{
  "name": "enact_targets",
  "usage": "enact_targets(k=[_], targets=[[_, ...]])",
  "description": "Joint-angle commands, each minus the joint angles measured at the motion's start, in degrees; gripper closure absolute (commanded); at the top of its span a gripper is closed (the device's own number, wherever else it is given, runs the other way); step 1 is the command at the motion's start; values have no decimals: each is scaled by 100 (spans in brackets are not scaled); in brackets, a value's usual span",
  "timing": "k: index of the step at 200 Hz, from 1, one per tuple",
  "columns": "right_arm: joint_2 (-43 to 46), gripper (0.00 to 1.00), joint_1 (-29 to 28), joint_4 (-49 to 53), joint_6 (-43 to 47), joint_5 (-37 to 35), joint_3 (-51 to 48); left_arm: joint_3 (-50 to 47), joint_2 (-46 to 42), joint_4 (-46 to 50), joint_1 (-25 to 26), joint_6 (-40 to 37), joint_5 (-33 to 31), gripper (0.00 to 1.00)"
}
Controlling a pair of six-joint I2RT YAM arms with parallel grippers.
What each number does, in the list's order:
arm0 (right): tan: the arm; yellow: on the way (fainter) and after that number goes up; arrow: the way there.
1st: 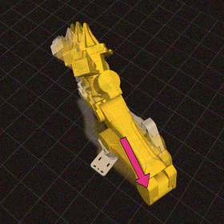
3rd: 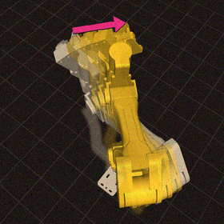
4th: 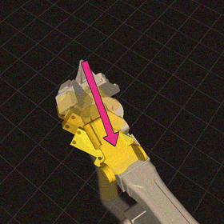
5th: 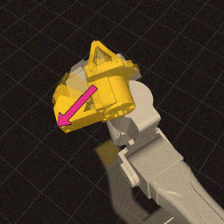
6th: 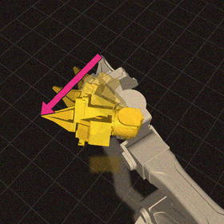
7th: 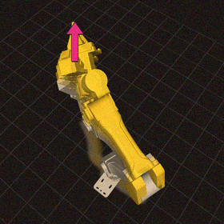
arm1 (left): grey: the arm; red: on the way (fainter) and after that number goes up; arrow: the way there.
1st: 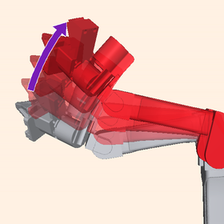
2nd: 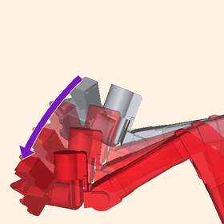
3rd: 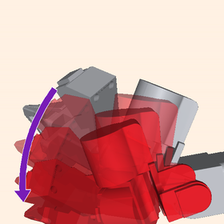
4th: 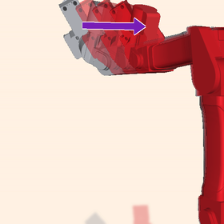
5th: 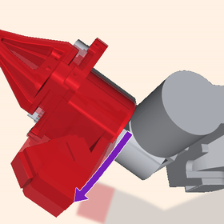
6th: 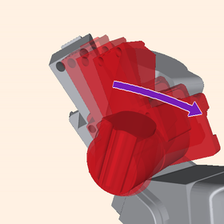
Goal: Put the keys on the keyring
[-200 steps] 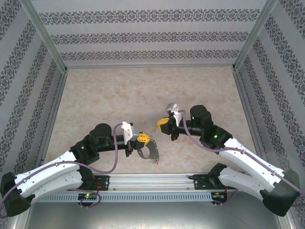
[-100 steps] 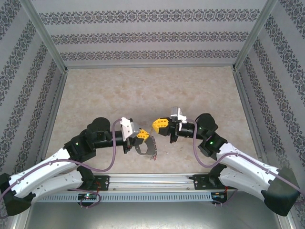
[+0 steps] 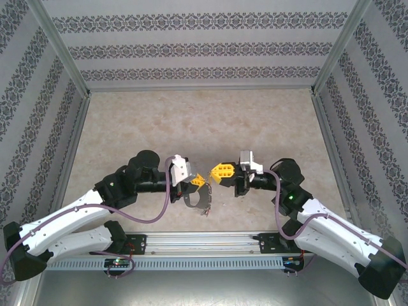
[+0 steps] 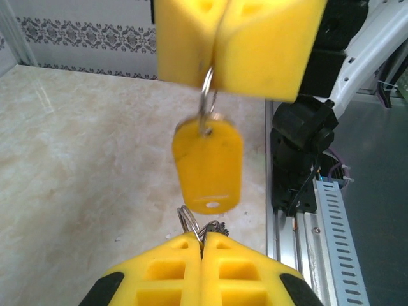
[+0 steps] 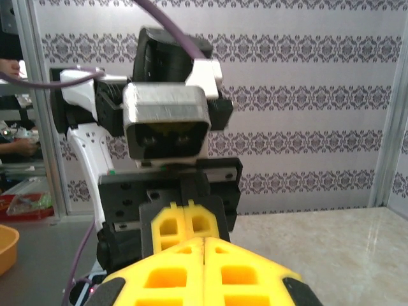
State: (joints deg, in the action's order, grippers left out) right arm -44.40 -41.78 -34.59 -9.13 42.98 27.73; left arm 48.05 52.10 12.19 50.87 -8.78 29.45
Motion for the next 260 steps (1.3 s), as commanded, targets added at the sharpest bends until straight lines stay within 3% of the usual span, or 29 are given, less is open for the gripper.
enact_targets(k=[1,93,260], targets=[[26,100,-41,271,352,98,-35,253,-33,5,-51,-155,324,100],[-55,100,-119,784,510,617,127,192,2,-101,-51,-133,527,100],[140,100,-164,502,240,562,32,107,11,-199,-51,-124,613,100]])
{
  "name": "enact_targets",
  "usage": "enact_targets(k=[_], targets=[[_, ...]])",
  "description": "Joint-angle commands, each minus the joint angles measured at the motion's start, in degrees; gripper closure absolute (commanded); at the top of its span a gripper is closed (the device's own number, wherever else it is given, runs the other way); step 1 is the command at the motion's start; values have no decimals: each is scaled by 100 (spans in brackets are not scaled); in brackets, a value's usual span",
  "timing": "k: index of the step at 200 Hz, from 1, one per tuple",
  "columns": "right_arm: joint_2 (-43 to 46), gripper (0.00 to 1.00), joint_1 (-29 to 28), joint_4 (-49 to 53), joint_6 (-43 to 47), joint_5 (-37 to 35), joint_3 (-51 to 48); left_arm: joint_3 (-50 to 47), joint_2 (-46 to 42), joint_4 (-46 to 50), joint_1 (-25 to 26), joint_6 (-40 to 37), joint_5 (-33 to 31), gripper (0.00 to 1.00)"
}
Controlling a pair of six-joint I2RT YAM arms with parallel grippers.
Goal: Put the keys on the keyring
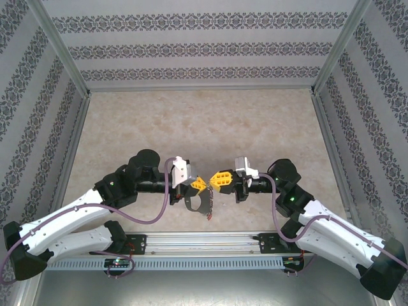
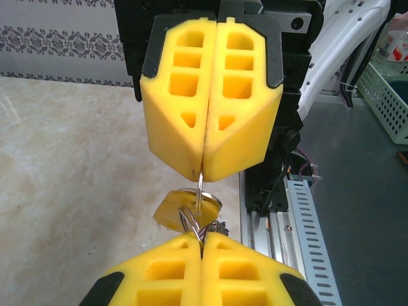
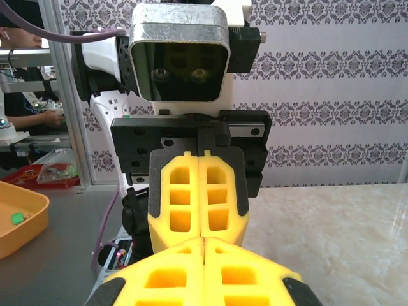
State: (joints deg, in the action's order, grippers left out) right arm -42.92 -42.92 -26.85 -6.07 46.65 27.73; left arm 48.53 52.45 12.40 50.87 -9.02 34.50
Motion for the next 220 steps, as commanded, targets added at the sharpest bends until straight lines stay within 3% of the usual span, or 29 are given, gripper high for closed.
enact_targets(k=[1,129,158,220], targets=[[-7,100,-50,-270,-64,195,31,55,-24,-221,-51,-100,109,100],[85,100,-55,-233,13,178,79,257,209,147,-51,-335,515,100],[-33,100,-57,77,101,517,195,269,192,140,-51,-397,443,100],[55,100,15,575,420,407,249,359,271,225,-51,-466,508,100]])
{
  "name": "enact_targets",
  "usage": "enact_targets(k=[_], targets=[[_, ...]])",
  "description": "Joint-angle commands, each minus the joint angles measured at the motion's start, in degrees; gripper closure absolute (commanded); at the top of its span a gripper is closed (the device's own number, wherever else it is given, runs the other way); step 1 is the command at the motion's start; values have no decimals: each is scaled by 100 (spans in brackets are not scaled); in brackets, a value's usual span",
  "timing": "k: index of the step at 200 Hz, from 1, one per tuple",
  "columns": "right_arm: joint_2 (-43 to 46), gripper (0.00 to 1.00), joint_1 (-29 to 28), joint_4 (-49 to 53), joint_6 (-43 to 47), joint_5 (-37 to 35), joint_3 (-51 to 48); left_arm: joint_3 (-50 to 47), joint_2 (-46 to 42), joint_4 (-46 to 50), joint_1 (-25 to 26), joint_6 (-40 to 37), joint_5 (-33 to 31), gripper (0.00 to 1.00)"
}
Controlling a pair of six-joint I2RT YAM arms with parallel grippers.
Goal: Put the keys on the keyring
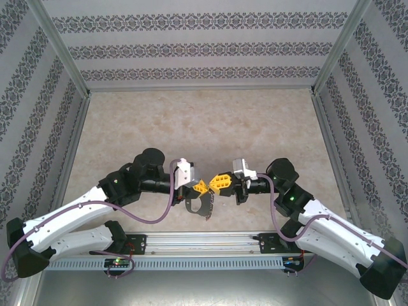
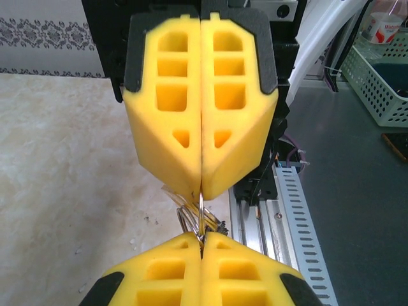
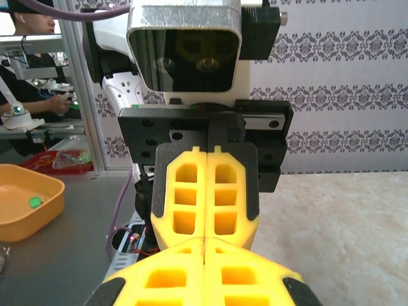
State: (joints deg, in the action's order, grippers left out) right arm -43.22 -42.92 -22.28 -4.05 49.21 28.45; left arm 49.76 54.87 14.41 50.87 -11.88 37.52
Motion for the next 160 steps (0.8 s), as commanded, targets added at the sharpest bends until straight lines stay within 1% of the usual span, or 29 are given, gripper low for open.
enact_targets(k=[1,67,119,160], targets=[[90,100,13,114,220,151,173,236,31,25,-51,-182,205,100],[226,100,28,-247,37,133,65,277,128,6,-51,-175,320,100],[121,100,34,-167,88,89,56,307,154,27,-51,-180,377,100],[99,100,37,-6,204,-102,102,311,137,44,-51,-185,399,100]])
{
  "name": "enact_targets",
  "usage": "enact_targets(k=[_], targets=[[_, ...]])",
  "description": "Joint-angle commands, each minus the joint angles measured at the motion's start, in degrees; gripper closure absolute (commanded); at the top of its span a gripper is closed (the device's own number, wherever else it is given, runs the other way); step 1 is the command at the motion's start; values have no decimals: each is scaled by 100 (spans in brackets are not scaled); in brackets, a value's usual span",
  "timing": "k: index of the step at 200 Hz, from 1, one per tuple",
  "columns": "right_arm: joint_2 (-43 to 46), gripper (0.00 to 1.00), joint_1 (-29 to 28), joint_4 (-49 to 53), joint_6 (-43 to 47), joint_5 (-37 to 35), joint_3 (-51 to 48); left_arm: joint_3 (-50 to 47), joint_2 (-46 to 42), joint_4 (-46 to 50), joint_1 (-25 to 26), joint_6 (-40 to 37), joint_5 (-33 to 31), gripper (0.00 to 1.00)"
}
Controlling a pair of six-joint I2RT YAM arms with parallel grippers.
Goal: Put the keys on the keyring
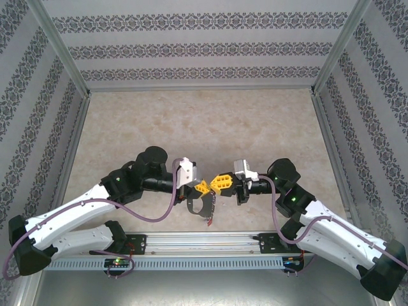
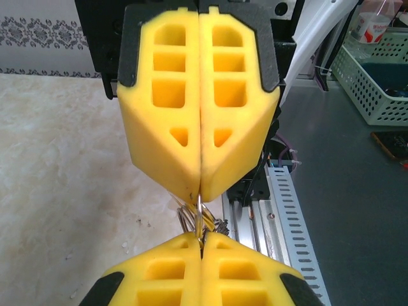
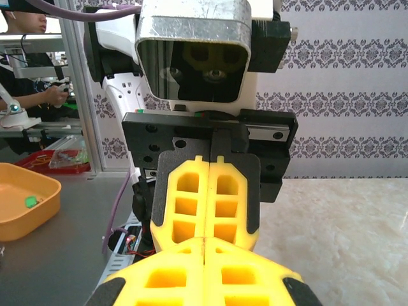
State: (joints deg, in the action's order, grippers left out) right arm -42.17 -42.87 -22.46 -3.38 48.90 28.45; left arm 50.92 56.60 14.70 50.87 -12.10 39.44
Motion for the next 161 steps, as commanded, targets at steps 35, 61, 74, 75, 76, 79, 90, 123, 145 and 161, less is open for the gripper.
enact_targets(k=[35,61,74,75,76,79,90,123,145,161], targets=[[4,100,33,54,171,-197,91,202,-35,42,-51,-167,221,100],[8,100,38,47,163,-197,90,204,-35,50,-51,-161,237,100],[-14,100,34,55,164,-197,91,204,-35,57,-51,-161,239,100],[-21,100,34,52,163,-197,91,206,-35,58,-55,-161,235,100],[-20,100,38,50,162,-197,91,203,-39,55,-53,-161,237,100],[-26,100,42,49,166,-189,91,204,-38,51,-51,-161,235,100],[-19,100,37,55,162,-154,91,205,-40,53,-51,-167,229,100],[40,100,49,47,113,7,117,205,-39,69,-51,-179,204,100],[25,100,60,88,72,150,148,194,-35,62,-51,-195,178,100],[44,100,73,104,70,164,130,183,-52,59,-51,-194,169,100]])
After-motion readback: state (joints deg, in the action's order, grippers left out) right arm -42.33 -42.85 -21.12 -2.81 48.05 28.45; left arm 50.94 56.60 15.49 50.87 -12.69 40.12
